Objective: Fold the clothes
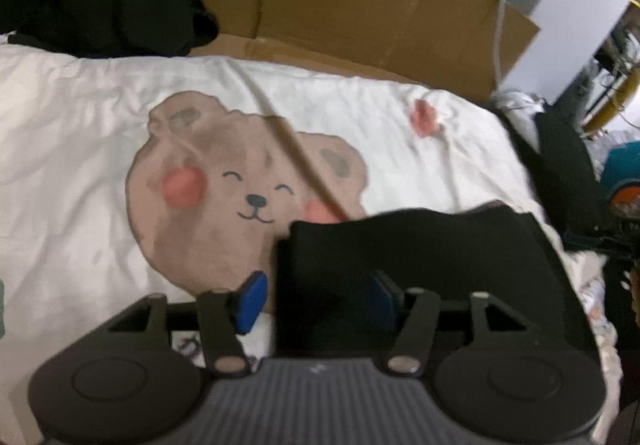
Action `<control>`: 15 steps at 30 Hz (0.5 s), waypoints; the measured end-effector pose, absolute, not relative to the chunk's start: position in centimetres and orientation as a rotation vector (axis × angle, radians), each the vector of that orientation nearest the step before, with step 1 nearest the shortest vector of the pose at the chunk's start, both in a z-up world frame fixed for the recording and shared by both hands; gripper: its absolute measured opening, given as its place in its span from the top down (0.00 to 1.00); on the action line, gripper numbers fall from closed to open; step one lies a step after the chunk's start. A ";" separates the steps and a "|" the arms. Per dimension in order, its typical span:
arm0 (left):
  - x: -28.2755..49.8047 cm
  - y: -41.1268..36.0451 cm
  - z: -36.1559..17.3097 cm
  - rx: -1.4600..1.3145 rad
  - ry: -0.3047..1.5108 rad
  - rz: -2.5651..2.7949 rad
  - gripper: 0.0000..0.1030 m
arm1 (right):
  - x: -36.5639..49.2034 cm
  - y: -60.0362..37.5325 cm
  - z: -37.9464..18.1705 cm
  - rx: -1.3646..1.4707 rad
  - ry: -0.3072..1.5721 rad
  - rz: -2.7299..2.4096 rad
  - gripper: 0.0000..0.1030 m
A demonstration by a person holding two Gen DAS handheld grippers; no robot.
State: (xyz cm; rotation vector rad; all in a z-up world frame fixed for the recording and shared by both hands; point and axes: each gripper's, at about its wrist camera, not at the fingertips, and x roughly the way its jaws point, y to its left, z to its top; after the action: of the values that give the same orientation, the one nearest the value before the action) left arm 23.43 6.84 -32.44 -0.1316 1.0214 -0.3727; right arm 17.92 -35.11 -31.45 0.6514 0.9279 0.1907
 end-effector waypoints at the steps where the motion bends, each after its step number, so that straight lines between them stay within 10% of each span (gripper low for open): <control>1: 23.1 6.8 -32.1 -0.133 1.023 -0.377 0.42 | 17.3 -35.1 -30.9 0.646 0.928 0.188 0.66; 15: 17.9 5.3 -23.7 -0.084 1.080 -0.375 0.30 | 13.0 -32.9 -25.8 0.559 0.987 0.197 0.58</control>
State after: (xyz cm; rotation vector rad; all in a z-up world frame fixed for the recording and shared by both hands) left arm 17.91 5.26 -23.70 -0.0842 1.0796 -0.3753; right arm 13.02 -32.94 -25.78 0.5588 0.9875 0.1969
